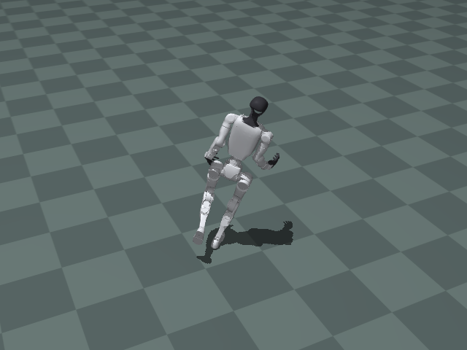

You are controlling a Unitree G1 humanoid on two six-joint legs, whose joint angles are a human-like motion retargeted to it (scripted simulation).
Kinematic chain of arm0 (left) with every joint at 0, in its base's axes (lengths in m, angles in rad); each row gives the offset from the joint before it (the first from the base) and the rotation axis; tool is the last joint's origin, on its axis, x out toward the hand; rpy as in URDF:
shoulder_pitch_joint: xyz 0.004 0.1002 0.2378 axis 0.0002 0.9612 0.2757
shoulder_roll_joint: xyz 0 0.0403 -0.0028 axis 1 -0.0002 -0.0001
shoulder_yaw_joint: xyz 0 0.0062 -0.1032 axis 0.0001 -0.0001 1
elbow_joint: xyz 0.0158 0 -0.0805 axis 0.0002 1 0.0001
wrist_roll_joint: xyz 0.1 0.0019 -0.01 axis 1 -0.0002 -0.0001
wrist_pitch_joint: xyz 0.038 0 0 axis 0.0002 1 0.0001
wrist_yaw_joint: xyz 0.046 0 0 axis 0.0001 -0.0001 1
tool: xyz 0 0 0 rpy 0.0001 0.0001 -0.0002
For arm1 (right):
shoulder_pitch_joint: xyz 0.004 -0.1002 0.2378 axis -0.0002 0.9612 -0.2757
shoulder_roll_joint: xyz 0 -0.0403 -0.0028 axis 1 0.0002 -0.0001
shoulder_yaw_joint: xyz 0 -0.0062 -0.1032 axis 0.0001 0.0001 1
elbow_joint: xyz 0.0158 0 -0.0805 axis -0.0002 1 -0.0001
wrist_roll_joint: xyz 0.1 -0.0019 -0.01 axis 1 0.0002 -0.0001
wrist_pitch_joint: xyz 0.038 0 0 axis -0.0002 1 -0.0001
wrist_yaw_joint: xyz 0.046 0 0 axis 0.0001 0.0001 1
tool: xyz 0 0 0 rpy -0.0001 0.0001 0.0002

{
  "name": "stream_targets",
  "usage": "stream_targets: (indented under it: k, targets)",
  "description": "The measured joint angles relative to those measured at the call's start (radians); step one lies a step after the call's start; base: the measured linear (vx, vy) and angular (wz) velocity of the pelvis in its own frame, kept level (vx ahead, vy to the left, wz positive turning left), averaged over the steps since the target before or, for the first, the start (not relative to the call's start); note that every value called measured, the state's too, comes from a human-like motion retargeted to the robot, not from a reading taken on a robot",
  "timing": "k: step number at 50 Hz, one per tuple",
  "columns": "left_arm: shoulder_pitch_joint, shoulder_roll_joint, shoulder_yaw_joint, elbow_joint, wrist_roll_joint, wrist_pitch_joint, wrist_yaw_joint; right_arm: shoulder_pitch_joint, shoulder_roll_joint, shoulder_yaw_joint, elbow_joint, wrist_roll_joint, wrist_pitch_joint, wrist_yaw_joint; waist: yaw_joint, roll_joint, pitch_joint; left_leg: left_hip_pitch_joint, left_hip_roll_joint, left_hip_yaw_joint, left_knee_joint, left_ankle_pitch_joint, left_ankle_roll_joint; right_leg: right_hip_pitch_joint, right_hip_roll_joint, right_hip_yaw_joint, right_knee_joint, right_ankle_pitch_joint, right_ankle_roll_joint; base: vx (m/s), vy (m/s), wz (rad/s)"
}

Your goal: Walk run

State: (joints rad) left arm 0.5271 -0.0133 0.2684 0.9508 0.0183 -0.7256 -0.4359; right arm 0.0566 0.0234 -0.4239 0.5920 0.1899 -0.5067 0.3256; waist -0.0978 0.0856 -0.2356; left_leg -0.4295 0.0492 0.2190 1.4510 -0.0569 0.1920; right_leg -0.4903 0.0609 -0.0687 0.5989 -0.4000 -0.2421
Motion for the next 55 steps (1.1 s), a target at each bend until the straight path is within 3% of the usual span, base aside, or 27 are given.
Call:
stream_targets:
  k: [3,5,7,9,10,12,13,15,16,17,19,22,25,28,30,31,33,35,37,40,42,45,48,50,52,53,55]
  targets:
    - [0.086,-0.010,0.075,0.059,-0.047,0.002,-0.053,-0.118,-0.043,0.208,-0.202,0.063,0.006,0.025,0.108,-0.015,-0.022,-0.228,0.070,0.070,-0.194,-0.111,0.050,0.224,0.048,0.036,-0.188,0.151,0.024,2.40,-0.82,-2.10]
    - [0.106,-0.040,0.161,0.038,-0.066,-0.014,-0.060,-0.132,-0.124,0.299,-0.325,0.033,0.017,0.068,0.191,-0.063,0.005,-0.303,0.115,0.183,-0.447,-0.145,0.038,0.359,0.014,0.016,-0.283,0.422,0.060,2.23,-0.72,-2.12]
    - [0.119,-0.033,0.184,-0.019,-0.079,-0.018,-0.054,-0.113,-0.199,0.345,-0.416,-0.031,0.047,0.101,0.300,-0.116,0.044,-0.294,0.090,0.224,-0.804,-0.129,-0.041,0.500,-0.020,0.029,-0.360,0.762,0.139,2.50,-0.68,-2.52]
    - [0.121,-0.009,0.170,-0.115,-0.103,-0.002,-0.061,-0.068,-0.250,0.338,-0.493,-0.086,0.047,0.105,0.354,-0.147,0.114,-0.235,-0.003,0.131,-1.136,-0.147,-0.143,0.601,-0.066,0.023,-0.282,0.924,0.256,2.65,-0.68,-1.54]
    - [0.115,0.001,0.166,-0.171,-0.118,0.009,-0.069,-0.047,-0.266,0.328,-0.520,-0.110,0.038,0.096,0.369,-0.168,0.160,-0.200,-0.049,0.093,-1.265,-0.181,-0.203,0.630,-0.098,0.038,-0.165,0.924,0.326,2.06,-0.70,-0.72]
    - [0.059,0.028,0.136,-0.300,-0.159,0.038,-0.071,-0.019,-0.241,0.315,-0.528,-0.169,0.016,0.039,0.343,-0.145,0.217,-0.165,-0.024,0.014,-1.379,-0.209,-0.240,0.696,-0.024,0.079,-0.099,0.924,0.352,2.05,-0.75,0.11]
    - [0.024,0.046,0.112,-0.364,-0.181,0.056,-0.062,-0.006,-0.219,0.320,-0.510,-0.194,0.008,0.006,0.314,-0.097,0.239,-0.143,0.011,-0.045,-1.387,-0.214,-0.253,0.730,0.069,0.077,-0.084,0.923,0.322,2.51,-0.77,0.52]
    - [-0.040,0.075,0.050,-0.496,-0.220,0.064,-0.034,0.030,-0.182,0.338,-0.442,-0.226,-0.007,-0.011,0.246,-0.038,0.283,-0.095,0.045,-0.117,-1.260,0.015,-0.273,0.730,0.185,0.007,0.098,0.837,0.293,2.84,-0.72,0.72]
    - [-0.069,0.093,0.011,-0.550,-0.231,0.047,-0.012,0.065,-0.157,0.338,-0.373,-0.256,-0.018,0.005,0.190,-0.075,0.282,-0.121,-0.020,-0.177,-1.098,-0.076,-0.204,0.677,0.152,-0.078,0.237,0.755,0.286,2.74,-0.64,1.07]
    - [-0.109,0.117,-0.032,-0.587,-0.244,0.029,0.020,0.109,-0.136,0.333,-0.284,-0.285,-0.028,0.021,0.142,-0.108,0.269,-0.137,-0.056,-0.203,-0.957,-0.160,-0.163,0.611,0.121,-0.134,0.381,0.667,0.279,2.89,-0.68,1.01]
    - [-0.254,0.168,-0.093,-0.584,-0.290,0.005,0.076,0.213,-0.114,0.327,-0.042,-0.311,-0.020,0.062,0.074,-0.134,0.200,-0.101,-0.023,-0.128,-0.827,-0.282,-0.175,0.409,0.086,-0.115,0.620,0.490,0.278,2.64,-0.70,0.40]
    - [-0.470,0.175,-0.215,-0.604,-0.430,0.058,-0.006,0.332,-0.137,0.293,0.138,-0.128,0.052,0.290,-0.016,-0.112,0.068,0.050,-0.062,-0.128,-0.923,-0.342,-0.152,0.123,0.039,-0.146,0.550,0.322,0.273,1.87,-0.76,0.65]
    - [-0.527,0.190,-0.277,-0.718,-0.455,0.068,-0.018,0.437,-0.160,0.193,0.133,-0.064,0.052,0.369,-0.103,-0.102,0.041,0.243,-0.100,-0.146,-1.088,-0.076,-0.201,-0.045,-0.099,-0.243,0.278,0.262,0.235,1.92,-1.26,0.20]
    - [-0.524,0.243,-0.332,-0.852,-0.423,0.079,0.025,0.495,-0.205,0.124,0.061,-0.070,-0.032,0.315,-0.217,-0.067,0.073,0.434,-0.086,-0.175,-1.216,0.445,-0.334,-0.103,-0.121,-0.240,-0.117,0.278,0.273,1.56,-0.91,0.11]
    - [-0.490,0.260,-0.352,-0.941,-0.392,0.109,0.019,0.507,-0.206,0.097,-0.011,-0.121,-0.077,0.266,-0.256,-0.033,0.110,0.523,-0.004,-0.048,-1.160,0.581,-0.418,-0.094,-0.073,-0.192,-0.343,0.231,0.264,1.53,-0.82,-1.20]
    - [-0.472,0.259,-0.344,-0.975,-0.389,0.122,0.004,0.485,-0.201,0.094,-0.053,-0.147,-0.078,0.240,-0.237,-0.026,0.132,0.538,-0.008,-0.056,-1.070,0.581,-0.422,-0.089,-0.066,-0.220,-0.397,0.218,0.209,1.62,-0.84,-2.16]
    - [-0.439,0.241,-0.341,-1.026,-0.388,0.146,-0.024,0.422,-0.186,0.088,-0.147,-0.185,-0.062,0.179,-0.227,-0.021,0.182,0.572,-0.063,-0.108,-0.956,0.581,-0.400,-0.073,-0.075,-0.225,-0.447,0.194,0.097,1.72,-0.72,-1.57]
    - [-0.410,0.203,-0.372,-1.030,-0.391,0.154,-0.041,0.340,-0.175,0.091,-0.249,-0.203,-0.033,0.106,-0.299,-0.054,0.229,0.612,-0.145,-0.157,-0.877,0.581,-0.316,-0.061,-0.192,-0.130,-0.365,0.467,-0.020,2.04,-0.51,-0.01]
    - [-0.338,0.163,-0.317,-0.944,-0.369,0.150,-0.122,0.247,-0.166,0.152,-0.303,-0.195,-0.018,0.041,-0.252,-0.098,0.182,0.548,-0.200,0.042,-0.725,0.481,-0.145,-0.097,-0.220,0.008,-0.096,0.304,-0.020,2.22,-0.74,-1.31]
    - [-0.125,0.117,-0.291,-0.660,-0.255,0.106,-0.291,0.141,-0.082,0.089,-0.268,-0.087,0.023,0.077,-0.129,-0.092,0.089,0.279,-0.063,-0.018,-0.277,0.141,-0.075,0.019,-0.082,0.026,0.022,0.164,-0.020,2.51,-1.74,-1.55]
    - [-0.073,0.098,-0.305,-0.565,-0.295,0.127,-0.338,0.071,-0.039,0.162,-0.307,-0.011,0.053,0.102,-0.024,-0.123,0.056,0.088,-0.068,-0.009,-0.290,-0.006,-0.035,0.120,-0.050,0.051,-0.060,0.176,-0.015,1.69,-0.96,-1.80]
    - [0.014,0.093,-0.225,-0.537,-0.339,0.136,-0.364,0.088,-0.042,0.278,-0.420,0.074,0.019,0.084,0.002,-0.126,0.048,-0.082,-0.001,0.036,-0.560,-0.100,0.003,0.296,-0.005,0.015,-0.239,0.385,0.045,1.62,-0.92,-1.32]
    - [0.054,0.080,-0.120,-0.574,-0.310,0.100,-0.284,0.115,-0.114,0.369,-0.504,0.058,-0.023,0.040,0.127,-0.159,0.107,-0.098,-0.011,0.123,-1.026,-0.085,-0.098,0.458,0.007,0.035,-0.342,0.691,0.130,1.32,-0.77,-2.71]
    - [0.056,0.066,-0.080,-0.606,-0.297,0.086,-0.212,0.128,-0.154,0.403,-0.540,-0.002,-0.012,0.058,0.196,-0.167,0.164,-0.073,-0.048,0.050,-1.274,-0.119,-0.220,0.566,0.033,0.111,-0.366,0.842,0.202,1.61,-0.74,-2.72]
    - [0.025,0.066,-0.061,-0.642,-0.298,0.086,-0.164,0.140,-0.174,0.403,-0.557,-0.080,0.013,0.116,0.210,-0.150,0.218,-0.060,-0.017,0.006,-1.374,-0.152,-0.321,0.649,0.051,0.152,-0.311,0.896,0.318,1.42,-0.55,-1.80]
    - [0.002,0.075,-0.060,-0.661,-0.299,0.094,-0.146,0.143,-0.179,0.402,-0.554,-0.116,0.021,0.139,0.199,-0.133,0.244,-0.049,0.000,-0.009,-1.379,-0.177,-0.300,0.670,0.065,0.144,-0.247,0.903,0.365,1.71,-0.46,-1.10]
    - [-0.050,0.108,-0.064,-0.701,-0.291,0.112,-0.136,0.142,-0.183,0.417,-0.524,-0.174,0.027,0.147,0.154,-0.064,0.300,-0.012,0.053,-0.109,-1.322,-0.025,-0.312,0.680,0.144,0.111,-0.044,0.805,0.370,1.91,-0.39,-0.55]
